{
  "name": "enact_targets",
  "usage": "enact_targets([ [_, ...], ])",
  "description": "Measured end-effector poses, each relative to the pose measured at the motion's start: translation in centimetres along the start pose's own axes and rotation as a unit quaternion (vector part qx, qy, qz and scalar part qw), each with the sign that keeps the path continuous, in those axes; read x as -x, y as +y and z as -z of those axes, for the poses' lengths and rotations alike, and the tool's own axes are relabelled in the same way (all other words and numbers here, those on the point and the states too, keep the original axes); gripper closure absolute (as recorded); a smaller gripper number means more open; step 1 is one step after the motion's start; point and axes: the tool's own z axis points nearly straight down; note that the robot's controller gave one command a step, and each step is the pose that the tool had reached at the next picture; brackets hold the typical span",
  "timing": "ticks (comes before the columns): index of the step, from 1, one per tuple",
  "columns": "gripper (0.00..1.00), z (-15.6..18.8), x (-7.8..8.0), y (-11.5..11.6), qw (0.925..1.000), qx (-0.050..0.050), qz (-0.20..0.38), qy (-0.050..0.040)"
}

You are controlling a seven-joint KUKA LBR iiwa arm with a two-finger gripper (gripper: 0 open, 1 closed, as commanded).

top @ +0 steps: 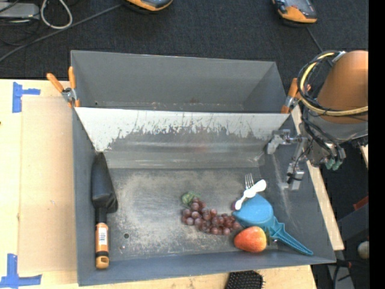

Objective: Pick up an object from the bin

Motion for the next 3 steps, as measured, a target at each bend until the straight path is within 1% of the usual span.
enact_targets([
  [1, 0.00, 0.5, 0.2, 0.1, 1.0000, -0.001, 0.002, -0.0039],
  [2, 0.00, -9.5, -2.8, 5.7, 0.9998, 0.000, -0.017, -0.0040],
  [3, 0.00, -8.2, -6.2, 6.6, 0.9976, 0.000, -0.069, -0.0049],
])
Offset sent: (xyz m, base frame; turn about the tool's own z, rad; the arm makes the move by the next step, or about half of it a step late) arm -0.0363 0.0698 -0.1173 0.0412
